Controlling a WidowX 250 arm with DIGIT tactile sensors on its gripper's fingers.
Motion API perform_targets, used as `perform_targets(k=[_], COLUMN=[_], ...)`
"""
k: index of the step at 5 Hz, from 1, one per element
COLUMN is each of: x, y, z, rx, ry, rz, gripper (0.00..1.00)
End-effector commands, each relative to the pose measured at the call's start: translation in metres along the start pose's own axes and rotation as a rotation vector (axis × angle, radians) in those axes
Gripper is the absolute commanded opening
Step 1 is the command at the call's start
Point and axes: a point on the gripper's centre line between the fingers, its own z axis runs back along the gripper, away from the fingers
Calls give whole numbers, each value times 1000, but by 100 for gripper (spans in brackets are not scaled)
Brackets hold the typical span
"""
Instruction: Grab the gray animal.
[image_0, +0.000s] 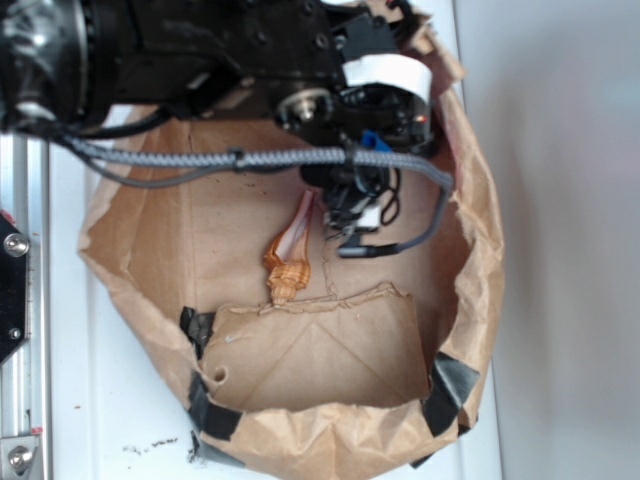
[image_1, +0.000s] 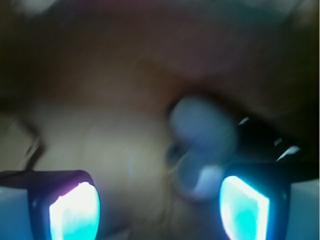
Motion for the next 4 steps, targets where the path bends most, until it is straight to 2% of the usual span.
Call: perform_targets(k=[1, 3, 4], x=[23, 19, 18], y=[9, 0, -4], z=[-11, -35, -37], rx=[83, 102, 97], ry=[-42, 4, 3], rz=[19, -28, -28], gripper=[100, 100, 0])
